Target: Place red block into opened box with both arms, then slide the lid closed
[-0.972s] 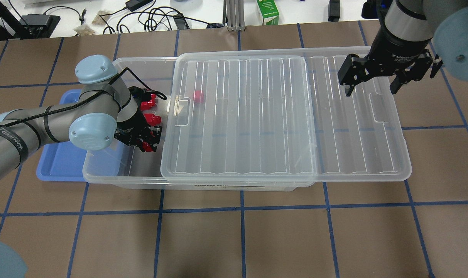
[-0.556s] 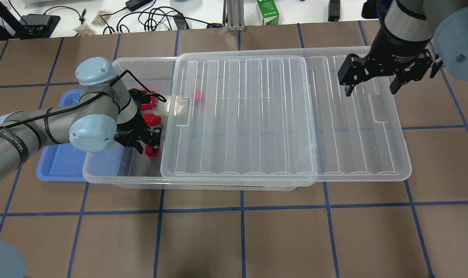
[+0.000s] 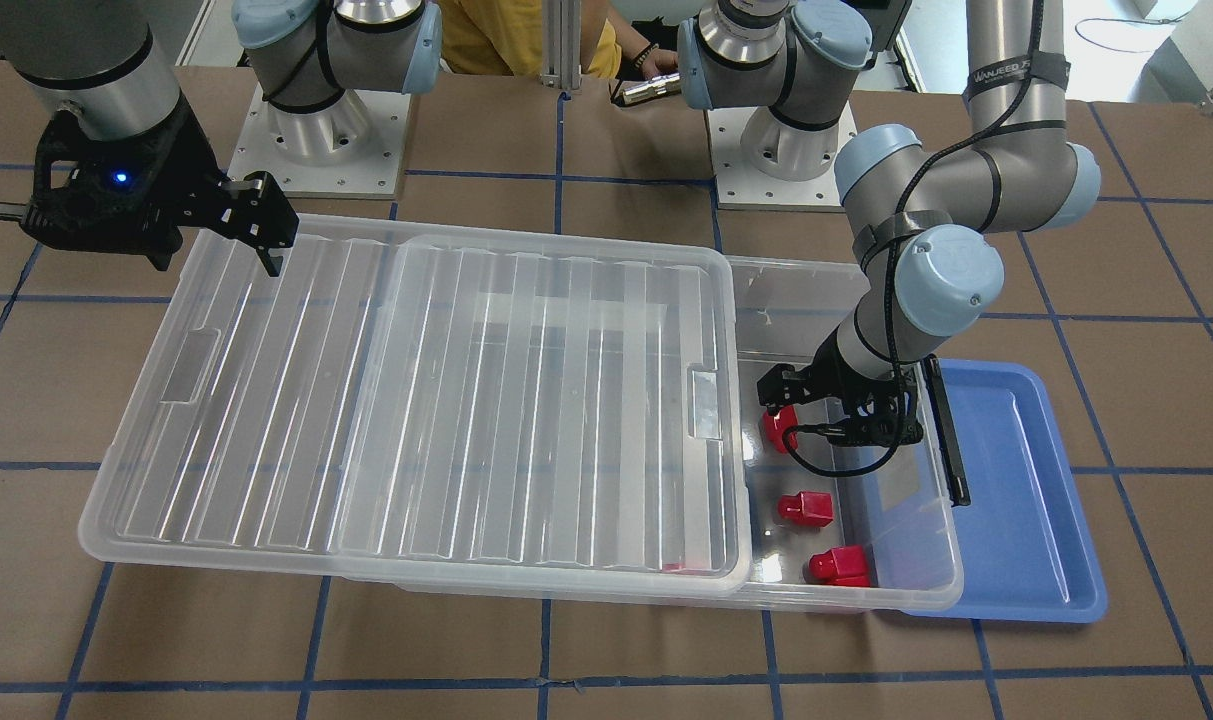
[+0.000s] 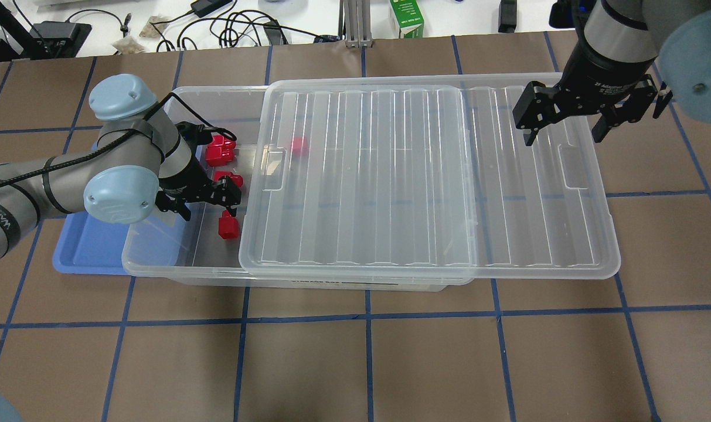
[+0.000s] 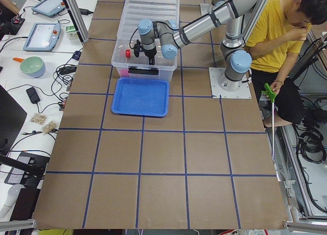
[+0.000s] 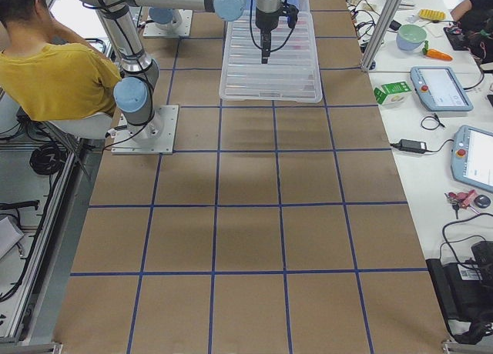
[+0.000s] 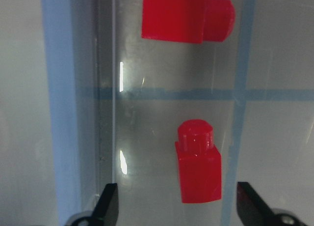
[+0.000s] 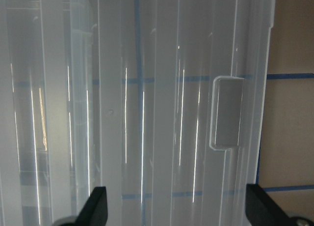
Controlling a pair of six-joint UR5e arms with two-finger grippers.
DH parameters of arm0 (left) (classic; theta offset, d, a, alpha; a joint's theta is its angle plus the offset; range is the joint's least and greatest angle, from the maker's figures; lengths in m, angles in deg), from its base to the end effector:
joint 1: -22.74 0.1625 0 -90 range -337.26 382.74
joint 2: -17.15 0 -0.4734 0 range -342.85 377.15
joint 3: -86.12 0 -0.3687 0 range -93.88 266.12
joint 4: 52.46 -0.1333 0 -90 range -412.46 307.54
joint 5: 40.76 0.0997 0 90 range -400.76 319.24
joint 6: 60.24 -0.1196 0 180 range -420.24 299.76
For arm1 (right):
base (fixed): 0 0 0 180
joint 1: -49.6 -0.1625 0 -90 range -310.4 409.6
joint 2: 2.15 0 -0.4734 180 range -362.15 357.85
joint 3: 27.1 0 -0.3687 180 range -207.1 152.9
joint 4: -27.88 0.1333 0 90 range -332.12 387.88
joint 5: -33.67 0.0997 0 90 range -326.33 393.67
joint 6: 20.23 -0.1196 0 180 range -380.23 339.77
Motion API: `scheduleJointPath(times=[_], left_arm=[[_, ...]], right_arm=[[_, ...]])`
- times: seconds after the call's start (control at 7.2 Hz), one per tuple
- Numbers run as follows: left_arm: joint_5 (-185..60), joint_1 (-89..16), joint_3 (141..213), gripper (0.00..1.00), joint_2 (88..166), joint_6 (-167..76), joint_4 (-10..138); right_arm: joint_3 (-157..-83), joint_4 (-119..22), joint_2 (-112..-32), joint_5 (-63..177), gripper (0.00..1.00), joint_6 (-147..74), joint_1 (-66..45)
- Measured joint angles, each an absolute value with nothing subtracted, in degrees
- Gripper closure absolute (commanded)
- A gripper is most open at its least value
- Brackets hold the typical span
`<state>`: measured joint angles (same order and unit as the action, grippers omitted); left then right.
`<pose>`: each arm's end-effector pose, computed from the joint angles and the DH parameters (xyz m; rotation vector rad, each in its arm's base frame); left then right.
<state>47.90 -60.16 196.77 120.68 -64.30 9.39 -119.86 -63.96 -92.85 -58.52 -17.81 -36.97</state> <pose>-0.0730 -0.5153 0.2862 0.0842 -3.1029 -0.1592 0.1009 -0.4688 0.5027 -0.0272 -3.1035 -0.0090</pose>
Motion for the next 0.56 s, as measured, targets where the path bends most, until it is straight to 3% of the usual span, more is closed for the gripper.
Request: scheduleJointPath(times=[0.56], left_arm=[[48.35, -62.77, 186.21, 0.00, 113.11, -60.86, 26.54]], right_arm=[[-119.83, -63.91, -92.91, -58.59, 0.00, -17.90, -36.97]])
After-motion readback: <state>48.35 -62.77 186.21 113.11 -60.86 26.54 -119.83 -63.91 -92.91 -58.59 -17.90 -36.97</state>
